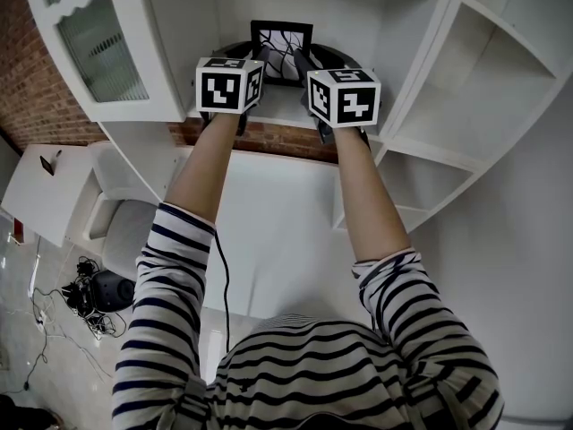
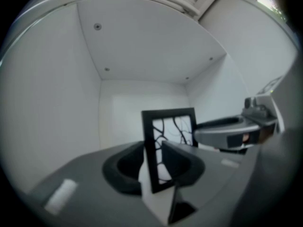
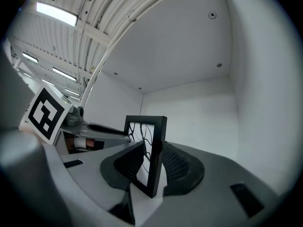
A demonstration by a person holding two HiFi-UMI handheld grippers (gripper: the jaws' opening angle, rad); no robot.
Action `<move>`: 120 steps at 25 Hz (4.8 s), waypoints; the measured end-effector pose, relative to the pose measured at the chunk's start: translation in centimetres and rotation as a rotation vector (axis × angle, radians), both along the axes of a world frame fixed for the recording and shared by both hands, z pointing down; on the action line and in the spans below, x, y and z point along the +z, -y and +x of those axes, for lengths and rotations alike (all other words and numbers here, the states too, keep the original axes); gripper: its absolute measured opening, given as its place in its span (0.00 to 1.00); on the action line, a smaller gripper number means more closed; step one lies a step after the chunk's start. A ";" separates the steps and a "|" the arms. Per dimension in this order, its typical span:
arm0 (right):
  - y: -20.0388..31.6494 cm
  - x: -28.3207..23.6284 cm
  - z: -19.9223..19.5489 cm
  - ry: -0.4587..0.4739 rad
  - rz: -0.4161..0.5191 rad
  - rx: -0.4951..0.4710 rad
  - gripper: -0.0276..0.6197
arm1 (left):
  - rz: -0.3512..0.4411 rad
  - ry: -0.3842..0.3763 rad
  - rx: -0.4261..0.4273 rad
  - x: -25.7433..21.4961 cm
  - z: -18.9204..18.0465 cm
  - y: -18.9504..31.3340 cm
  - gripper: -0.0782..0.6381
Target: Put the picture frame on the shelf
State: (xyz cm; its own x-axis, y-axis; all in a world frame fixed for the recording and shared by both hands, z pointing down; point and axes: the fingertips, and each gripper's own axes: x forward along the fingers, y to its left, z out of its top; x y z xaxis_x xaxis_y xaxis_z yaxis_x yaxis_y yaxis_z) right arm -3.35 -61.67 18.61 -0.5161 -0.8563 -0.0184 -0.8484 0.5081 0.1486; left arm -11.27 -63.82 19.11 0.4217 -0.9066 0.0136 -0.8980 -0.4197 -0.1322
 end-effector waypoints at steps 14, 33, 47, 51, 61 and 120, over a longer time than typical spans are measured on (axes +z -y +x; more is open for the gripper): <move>0.1 0.0 0.1 0.011 -0.007 0.000 0.18 | -0.015 -0.010 0.023 0.0 0.3 0.2 0.27; -0.5 0.0 0.3 0.014 0.003 0.005 0.18 | 0.014 -0.010 0.009 0.0 -0.2 -0.5 0.31; -2.5 0.2 0.0 0.011 0.022 -0.007 0.18 | 0.073 -0.016 0.009 -0.7 -0.4 -3.3 0.31; -3.8 0.3 -0.2 0.027 0.029 -0.014 0.18 | 0.084 -0.033 0.025 -0.5 -0.3 -4.8 0.31; -8.8 1.4 -0.7 0.055 0.068 -0.039 0.18 | 0.123 -0.052 0.064 0.8 0.1 -9.9 0.18; -36.9 22.5 -0.2 0.329 -0.066 -0.473 0.05 | 0.041 -0.355 0.433 22.3 3.2 -38.3 0.12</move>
State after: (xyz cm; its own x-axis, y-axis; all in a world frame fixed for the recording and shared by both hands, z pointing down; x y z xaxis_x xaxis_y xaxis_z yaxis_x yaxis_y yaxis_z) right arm -3.56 -24.77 41.10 -0.8191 -0.5388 -0.1970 -0.5232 0.8424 -0.1287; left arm -8.07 -25.51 41.40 0.7280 -0.6462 -0.2290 -0.6369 -0.7611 0.1229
